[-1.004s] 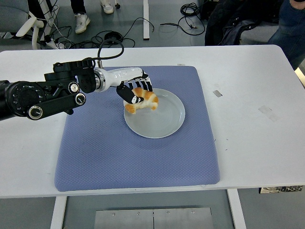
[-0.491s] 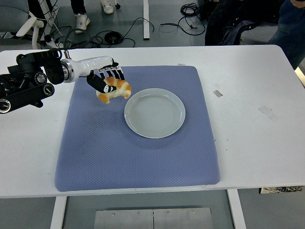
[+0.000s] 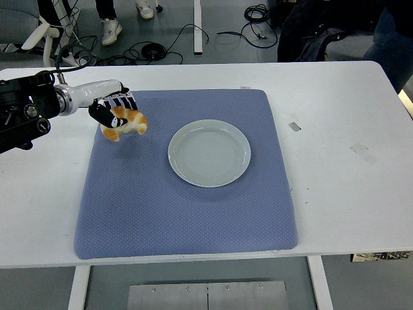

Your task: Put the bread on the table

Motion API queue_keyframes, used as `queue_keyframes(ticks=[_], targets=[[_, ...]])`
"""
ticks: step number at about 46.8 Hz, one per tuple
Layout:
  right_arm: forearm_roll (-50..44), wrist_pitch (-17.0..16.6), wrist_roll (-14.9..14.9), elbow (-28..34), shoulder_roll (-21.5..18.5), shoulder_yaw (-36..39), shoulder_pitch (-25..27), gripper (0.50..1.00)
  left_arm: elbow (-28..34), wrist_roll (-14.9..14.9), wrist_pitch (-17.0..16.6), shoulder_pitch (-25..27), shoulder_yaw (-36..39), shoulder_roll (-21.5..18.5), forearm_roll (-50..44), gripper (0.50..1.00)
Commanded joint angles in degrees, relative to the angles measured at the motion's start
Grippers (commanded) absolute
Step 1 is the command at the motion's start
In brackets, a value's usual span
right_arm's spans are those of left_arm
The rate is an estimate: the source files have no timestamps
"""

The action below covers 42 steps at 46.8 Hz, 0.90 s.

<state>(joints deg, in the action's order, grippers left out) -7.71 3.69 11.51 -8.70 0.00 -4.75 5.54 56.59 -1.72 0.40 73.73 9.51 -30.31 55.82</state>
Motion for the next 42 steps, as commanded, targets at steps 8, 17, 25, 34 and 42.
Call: queue_keyframes(ticks=[8, 17, 25, 34, 42], targets=[[0.0, 0.0, 0.0, 0.0, 0.0, 0.0, 0.0, 1.000, 0.0, 0.0, -1.4, -0.1, 0.0, 0.3, 0.0, 0.510], [0.0, 0.0, 0.0, 0.0, 0.0, 0.0, 0.0, 1.000, -0.1, 0.0, -3.7, -0.3, 0.0, 1.6, 0.0, 0.698], [0.0, 0.0, 0.0, 0.0, 0.0, 0.0, 0.0, 1.000, -0.1, -0.3, -4.3, -0.4, 0.1, 1.6, 0.1, 0.766], [0.1, 0.0, 0.0, 0.0, 0.0, 0.0, 0.0, 1.000, -0.1, -0.4, -4.2, -0.5, 0.2, 1.6, 0.1, 0.819], [0.1, 0.0, 0.0, 0.0, 0.0, 0.0, 0.0, 1.000, -0.1, -1.2, -4.4, -0.7, 0.0, 1.5, -0.2, 0.843]])
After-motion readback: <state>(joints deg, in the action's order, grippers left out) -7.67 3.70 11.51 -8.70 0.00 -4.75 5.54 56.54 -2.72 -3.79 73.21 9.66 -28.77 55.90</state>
